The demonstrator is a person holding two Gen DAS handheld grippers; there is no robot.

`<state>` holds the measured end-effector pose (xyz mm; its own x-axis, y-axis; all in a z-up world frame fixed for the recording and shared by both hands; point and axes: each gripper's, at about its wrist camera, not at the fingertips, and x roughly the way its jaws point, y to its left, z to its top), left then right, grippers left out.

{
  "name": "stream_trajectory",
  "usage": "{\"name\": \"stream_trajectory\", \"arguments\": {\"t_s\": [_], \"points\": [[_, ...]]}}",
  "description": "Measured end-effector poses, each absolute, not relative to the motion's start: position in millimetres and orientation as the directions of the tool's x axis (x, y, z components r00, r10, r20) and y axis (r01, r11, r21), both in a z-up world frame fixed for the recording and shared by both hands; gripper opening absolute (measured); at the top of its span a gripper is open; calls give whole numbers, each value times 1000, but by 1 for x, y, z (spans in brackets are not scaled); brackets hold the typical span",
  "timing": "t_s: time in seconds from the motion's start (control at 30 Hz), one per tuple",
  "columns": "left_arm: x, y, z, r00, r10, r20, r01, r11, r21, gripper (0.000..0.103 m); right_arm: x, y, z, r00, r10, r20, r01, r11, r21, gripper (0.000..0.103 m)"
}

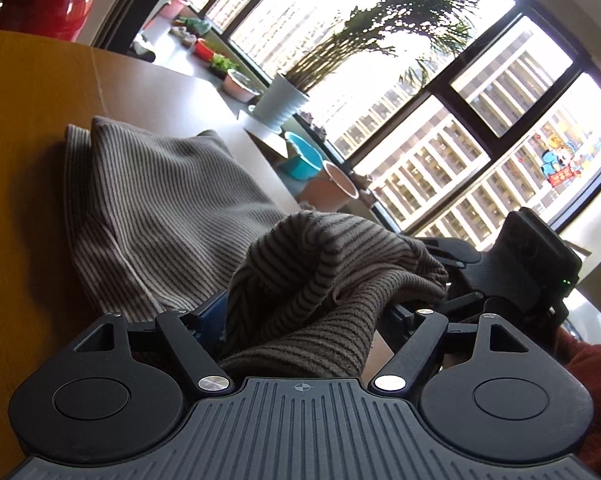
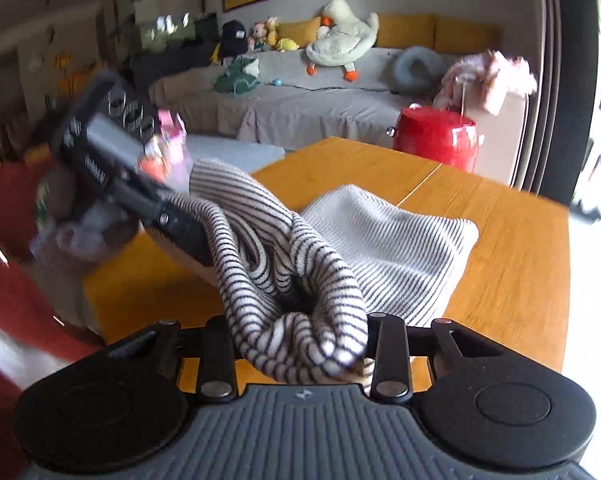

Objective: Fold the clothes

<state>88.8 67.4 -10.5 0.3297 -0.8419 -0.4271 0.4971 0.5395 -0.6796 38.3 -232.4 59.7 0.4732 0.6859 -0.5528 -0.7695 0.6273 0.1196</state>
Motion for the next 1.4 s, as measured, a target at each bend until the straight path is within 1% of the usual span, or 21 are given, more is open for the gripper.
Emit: {"name": "stream_trajectory", "arguments": {"t_s": [0.1,0.13,0.17,0.27,0.43,0.53,0.6,0.7,0.77,0.87,0.93,1.0,1.03,1.07,1.17,1.23,1.27,1.3,1.37,1.4], "points": [[98,67,3,295,-873,-388,513,487,-706,88,38,-244,81,403,739,-539,-761,598,252,34],[104,67,6,284,-881,-378,522,473,-710,92,42,-247,82,386,753,-533,-751,592,293,34],[110,67,10,272,-889,-368,530,458,-714,96,55,-248,74,384,759,-526,-731,598,330,34],[139,68,6,250,-902,-351,533,431,-728,99,96,-252,47,378,776,-504,-663,608,437,34],[183,81,-27,298,-863,-409,434,504,-747,100,163,-259,3,376,801,-466,-530,598,601,34],[194,88,-43,309,-854,-418,398,515,-759,100,204,-263,-24,378,814,-441,-440,577,688,35],[196,86,-46,340,-828,-446,409,557,-723,100,226,-265,-39,382,820,-426,-386,560,733,36],[200,82,-44,391,-782,-484,411,620,-669,99,223,-266,-45,390,822,-416,-388,556,735,37],[199,83,-28,457,-751,-476,428,655,-622,93,218,-265,-45,405,812,-420,-390,569,724,37],[183,87,13,614,-669,-418,463,735,-496,93,210,-259,-42,441,782,-440,-398,610,685,40],[170,82,33,674,-640,-370,481,760,-437,93,205,-253,-38,470,755,-457,-406,645,647,41],[159,74,50,705,-628,-329,503,770,-393,93,202,-249,-36,492,735,-467,-404,668,624,42],[156,63,51,686,-647,-332,528,757,-385,93,200,-249,-35,501,727,-470,-402,676,617,43],[153,52,51,665,-659,-350,548,750,-370,93,198,-249,-35,506,722,-471,-397,680,616,43],[163,18,23,612,-613,-499,531,786,-315,92,194,-251,-34,524,708,-474,-385,693,609,46],[174,15,-7,582,-565,-584,481,819,-313,91,187,-255,-31,541,691,-480,-390,711,585,49],[176,20,-19,578,-558,-596,469,824,-316,93,184,-255,-27,555,675,-485,-397,728,558,49],[175,21,-22,583,-559,-589,475,823,-312,94,180,-254,-22,578,650,-494,-404,754,519,50],[173,22,-20,587,-559,-586,480,823,-305,95,171,-252,-8,639,586,-498,-418,809,414,61],[172,24,-20,585,-559,-587,480,823,-305,95,166,-251,1,674,550,-493,-422,835,354,60]]}}
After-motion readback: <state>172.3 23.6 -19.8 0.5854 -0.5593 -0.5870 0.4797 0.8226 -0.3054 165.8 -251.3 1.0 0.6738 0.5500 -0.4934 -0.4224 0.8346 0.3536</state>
